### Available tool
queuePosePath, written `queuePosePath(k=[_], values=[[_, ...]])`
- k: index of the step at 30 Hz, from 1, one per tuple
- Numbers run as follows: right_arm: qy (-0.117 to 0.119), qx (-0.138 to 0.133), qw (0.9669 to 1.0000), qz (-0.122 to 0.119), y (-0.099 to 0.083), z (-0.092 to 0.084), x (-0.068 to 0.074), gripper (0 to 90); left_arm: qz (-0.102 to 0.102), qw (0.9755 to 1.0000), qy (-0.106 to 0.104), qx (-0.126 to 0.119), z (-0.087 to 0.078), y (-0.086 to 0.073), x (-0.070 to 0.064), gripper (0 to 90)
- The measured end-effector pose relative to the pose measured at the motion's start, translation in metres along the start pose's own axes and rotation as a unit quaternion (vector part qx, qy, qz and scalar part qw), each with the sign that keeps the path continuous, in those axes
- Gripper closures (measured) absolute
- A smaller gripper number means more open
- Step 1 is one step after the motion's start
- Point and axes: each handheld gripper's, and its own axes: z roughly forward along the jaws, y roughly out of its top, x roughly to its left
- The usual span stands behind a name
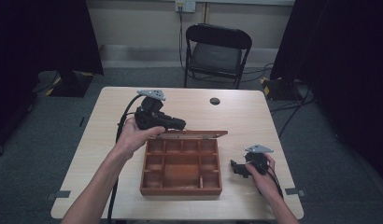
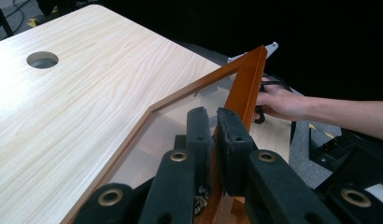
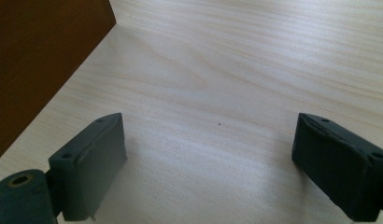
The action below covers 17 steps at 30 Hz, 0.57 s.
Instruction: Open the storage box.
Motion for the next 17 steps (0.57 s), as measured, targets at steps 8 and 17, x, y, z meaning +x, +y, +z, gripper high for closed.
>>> queuePosePath(k=[8, 17], values=[[0.000, 0.000, 1.0000, -0.001, 0.0000, 0.0000, -0.0002, 9.2, 0.000, 1.0000, 0.000, 0.000, 0.0000, 0.0001, 0.0000, 84.1], [0.000, 0.000, 1.0000, -0.001, 0.0000, 0.0001, -0.0002, 9.2, 0.001, 1.0000, 0.001, 0.000, 0.0000, -0.0002, -0.0003, 84.0]])
